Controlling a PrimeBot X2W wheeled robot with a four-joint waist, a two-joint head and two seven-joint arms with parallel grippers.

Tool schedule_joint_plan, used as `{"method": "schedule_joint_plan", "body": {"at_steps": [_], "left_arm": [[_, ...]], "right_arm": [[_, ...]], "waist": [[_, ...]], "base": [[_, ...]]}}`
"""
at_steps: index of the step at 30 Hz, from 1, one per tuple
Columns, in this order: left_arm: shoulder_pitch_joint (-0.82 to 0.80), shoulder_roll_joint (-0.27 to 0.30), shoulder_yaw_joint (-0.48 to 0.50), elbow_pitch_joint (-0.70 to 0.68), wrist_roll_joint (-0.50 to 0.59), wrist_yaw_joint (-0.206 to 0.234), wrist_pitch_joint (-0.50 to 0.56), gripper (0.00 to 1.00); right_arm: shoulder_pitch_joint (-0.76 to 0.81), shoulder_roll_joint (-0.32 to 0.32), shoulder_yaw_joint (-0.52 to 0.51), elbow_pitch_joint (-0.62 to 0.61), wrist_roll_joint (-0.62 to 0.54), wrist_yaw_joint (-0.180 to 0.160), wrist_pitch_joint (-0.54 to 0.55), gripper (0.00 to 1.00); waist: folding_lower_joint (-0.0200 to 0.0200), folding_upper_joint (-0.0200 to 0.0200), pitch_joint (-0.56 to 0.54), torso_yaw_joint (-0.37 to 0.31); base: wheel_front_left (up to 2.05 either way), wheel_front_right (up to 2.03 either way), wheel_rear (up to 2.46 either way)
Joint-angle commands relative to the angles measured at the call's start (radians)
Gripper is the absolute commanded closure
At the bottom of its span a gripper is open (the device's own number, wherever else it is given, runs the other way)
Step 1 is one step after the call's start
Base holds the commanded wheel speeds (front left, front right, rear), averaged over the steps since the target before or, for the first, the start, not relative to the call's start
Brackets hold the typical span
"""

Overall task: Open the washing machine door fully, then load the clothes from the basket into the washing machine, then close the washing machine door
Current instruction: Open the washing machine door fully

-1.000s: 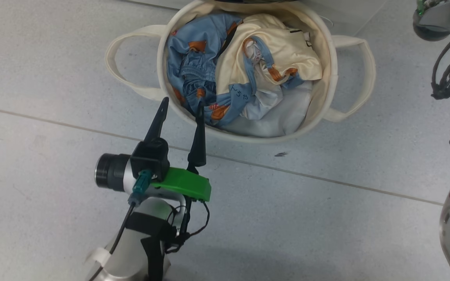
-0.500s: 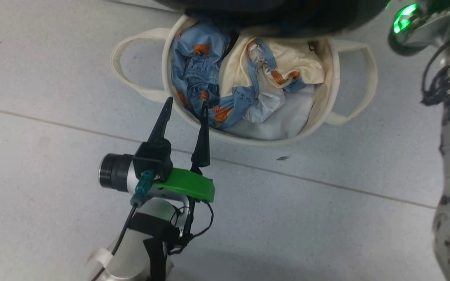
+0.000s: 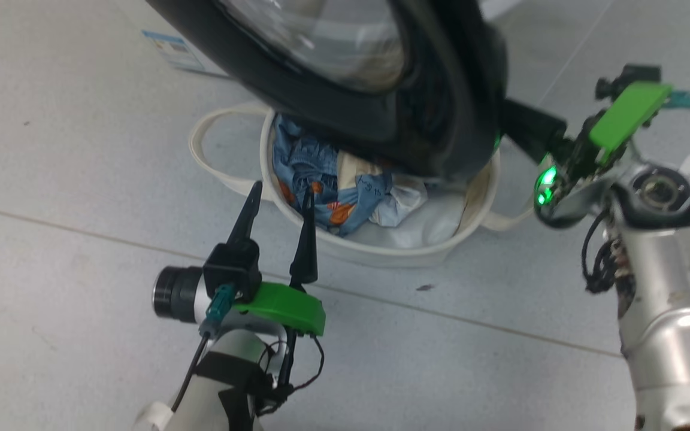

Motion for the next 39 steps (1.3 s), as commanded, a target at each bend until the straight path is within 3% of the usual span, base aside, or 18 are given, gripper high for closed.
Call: {"method": "schedule_joint_plan", "body": {"at_steps": [1,12,17,22,24,26,32,35,39], "left_arm": [[0.018,0.016,0.039,-0.020,-0.007,-0.004,-0.007,0.00],[0.094,0.016,0.066,0.018,-0.021,-0.018,-0.007,0.00],[0.115,0.016,0.069,0.035,-0.019,-0.024,-0.007,0.00],[0.128,0.016,0.075,0.039,-0.015,-0.030,-0.007,0.00],[0.132,0.016,0.074,0.041,-0.015,-0.034,-0.007,0.00],[0.137,0.016,0.075,0.043,-0.014,-0.038,-0.007,0.00],[0.165,0.016,0.086,0.053,-0.008,-0.050,-0.007,0.00],[0.182,0.016,0.092,0.054,-0.005,-0.056,-0.007,0.00],[0.199,0.016,0.103,0.051,0.002,-0.063,-0.007,0.00]], "right_arm": [[0.026,0.031,0.040,-0.050,0.009,0.004,0.010,1.00],[0.203,0.035,0.224,-0.070,0.118,0.004,-0.073,1.00],[0.228,0.035,0.226,-0.055,0.123,0.004,-0.145,1.00],[0.232,0.010,0.196,-0.067,0.040,0.004,-0.279,1.00],[0.236,-0.017,0.175,-0.088,-0.034,0.004,-0.386,1.00],[0.247,-0.063,0.192,-0.142,-0.183,0.004,-0.534,1.00],[0.370,-0.189,0.339,-0.265,-0.623,0.004,-0.908,1.00],[0.447,-0.206,0.346,-0.282,-0.740,0.004,-1.011,1.00],[0.542,-0.195,0.298,-0.303,-0.875,0.004,-1.056,1.00]], "waist": [[0.0000,0.0000,-0.038,0.004],[0.0000,0.0000,-0.165,0.037],[0.0000,0.0000,-0.206,0.046],[0.0000,0.0000,-0.243,0.040],[0.0000,0.0000,-0.258,0.035],[0.0000,0.0000,-0.274,0.027],[0.0000,0.0000,-0.335,-0.008],[0.0000,0.0000,-0.360,-0.026],[0.0000,0.0000,-0.380,-0.049]], "base": [[0.00,0.00,0.00],[0.00,0.00,0.00],[0.00,0.00,0.00],[0.00,0.00,0.00],[0.00,0.00,0.00],[0.00,0.00,0.00],[0.00,0.00,0.00],[0.00,0.00,0.00],[0.00,0.00,0.00]]}}
